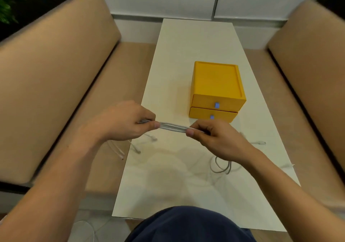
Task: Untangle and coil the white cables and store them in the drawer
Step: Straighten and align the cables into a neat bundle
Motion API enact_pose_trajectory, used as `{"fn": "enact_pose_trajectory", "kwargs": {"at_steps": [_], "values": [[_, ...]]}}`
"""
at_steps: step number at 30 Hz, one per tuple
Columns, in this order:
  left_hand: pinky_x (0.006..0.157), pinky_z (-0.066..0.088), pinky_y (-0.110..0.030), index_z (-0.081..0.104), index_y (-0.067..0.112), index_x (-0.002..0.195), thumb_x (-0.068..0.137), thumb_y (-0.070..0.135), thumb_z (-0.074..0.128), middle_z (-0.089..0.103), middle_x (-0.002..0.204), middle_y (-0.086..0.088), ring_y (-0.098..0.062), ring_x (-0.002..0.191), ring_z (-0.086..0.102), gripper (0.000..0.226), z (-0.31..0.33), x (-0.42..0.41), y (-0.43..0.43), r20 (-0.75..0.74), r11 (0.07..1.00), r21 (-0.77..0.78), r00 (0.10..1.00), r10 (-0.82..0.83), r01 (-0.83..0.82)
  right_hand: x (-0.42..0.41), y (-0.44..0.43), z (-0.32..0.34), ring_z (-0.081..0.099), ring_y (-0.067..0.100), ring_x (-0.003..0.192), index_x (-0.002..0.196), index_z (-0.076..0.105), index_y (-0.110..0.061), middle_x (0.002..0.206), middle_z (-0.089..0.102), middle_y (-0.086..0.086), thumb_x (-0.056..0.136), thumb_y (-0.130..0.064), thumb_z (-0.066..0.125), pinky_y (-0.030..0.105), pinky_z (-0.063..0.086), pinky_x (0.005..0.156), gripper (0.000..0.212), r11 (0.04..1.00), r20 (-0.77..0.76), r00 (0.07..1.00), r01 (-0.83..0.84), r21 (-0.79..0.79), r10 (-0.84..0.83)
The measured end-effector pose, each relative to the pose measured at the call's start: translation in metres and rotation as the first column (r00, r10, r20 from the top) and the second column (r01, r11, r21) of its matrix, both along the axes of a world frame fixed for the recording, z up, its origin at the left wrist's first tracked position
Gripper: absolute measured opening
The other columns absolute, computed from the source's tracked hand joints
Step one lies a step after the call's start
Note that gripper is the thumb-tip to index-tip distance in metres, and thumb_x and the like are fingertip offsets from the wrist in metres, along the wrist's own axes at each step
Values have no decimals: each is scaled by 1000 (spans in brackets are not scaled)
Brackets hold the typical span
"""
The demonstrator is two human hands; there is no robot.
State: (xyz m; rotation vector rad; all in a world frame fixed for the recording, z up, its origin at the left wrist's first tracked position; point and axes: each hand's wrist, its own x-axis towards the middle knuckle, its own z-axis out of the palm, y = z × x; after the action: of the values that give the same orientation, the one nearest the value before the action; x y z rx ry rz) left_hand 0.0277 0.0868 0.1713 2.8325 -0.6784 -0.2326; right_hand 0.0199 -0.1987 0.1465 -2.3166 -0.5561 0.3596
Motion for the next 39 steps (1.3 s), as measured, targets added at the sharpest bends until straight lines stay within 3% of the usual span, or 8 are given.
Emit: {"fn": "enact_pose_trajectory", "kwargs": {"at_steps": [3,5,17,23,28,31,34,39], "values": [[49,23,-33,42,25,65,94,65,31,54,63,22,-11,59,47,50,16,-5,9,123,1000,15,992,-9,7,5,3,10,48,5,59,97,73,-26,64,56,-14,104,-41,52,28,34,55,27,999,13,1000,-26,40,26],[50,23,-33,41,26,65,95,64,31,53,58,10,-16,55,45,50,12,-5,5,142,1000,1,990,9,-9,11,-3,12,48,8,58,93,72,-27,67,59,-5,104,-38,54,38,39,57,24,997,33,999,8,76,-10],[53,28,-34,38,21,71,105,57,35,45,55,0,-20,55,42,50,-37,12,-28,18,998,6,998,60,-60,23,-20,-10,55,14,62,83,69,-30,69,66,-3,101,-40,61,44,48,61,21,996,84,994,76,-51,-71],[50,24,-31,45,18,68,99,61,37,43,49,0,-12,50,40,53,10,12,9,242,988,114,967,75,-105,21,18,-7,54,3,60,80,63,-33,66,64,-15,103,-40,58,20,36,51,24,1000,91,996,-7,-4,7],[49,20,-32,43,16,67,101,55,44,39,48,-2,-15,46,34,51,5,2,17,311,976,141,943,116,-166,29,29,-11,54,5,60,85,67,-32,70,66,-12,101,-40,59,22,38,52,20,998,96,995,17,58,-22],[50,28,-33,39,24,66,100,62,33,43,51,1,-15,47,38,51,-26,1,17,222,987,55,966,135,-151,28,24,-19,53,4,57,81,65,-36,70,64,-17,101,-41,59,21,37,50,21,1000,50,999,22,-2,-22],[55,38,-39,42,28,69,103,60,34,47,56,5,-17,53,44,48,-52,-2,9,-67,973,-180,989,133,-143,28,16,-15,49,6,53,80,68,-33,66,63,-7,100,-41,61,29,38,53,23,999,13,999,53,-12,-53],[53,30,-21,64,21,78,106,40,52,41,59,13,-11,58,36,36,-53,-4,1,-426,828,-509,905,-5,-235,22,-6,18,44,12,58,80,76,-23,69,69,5,95,-42,68,27,35,56,25,1000,-230,973,16,24,-10]]}}
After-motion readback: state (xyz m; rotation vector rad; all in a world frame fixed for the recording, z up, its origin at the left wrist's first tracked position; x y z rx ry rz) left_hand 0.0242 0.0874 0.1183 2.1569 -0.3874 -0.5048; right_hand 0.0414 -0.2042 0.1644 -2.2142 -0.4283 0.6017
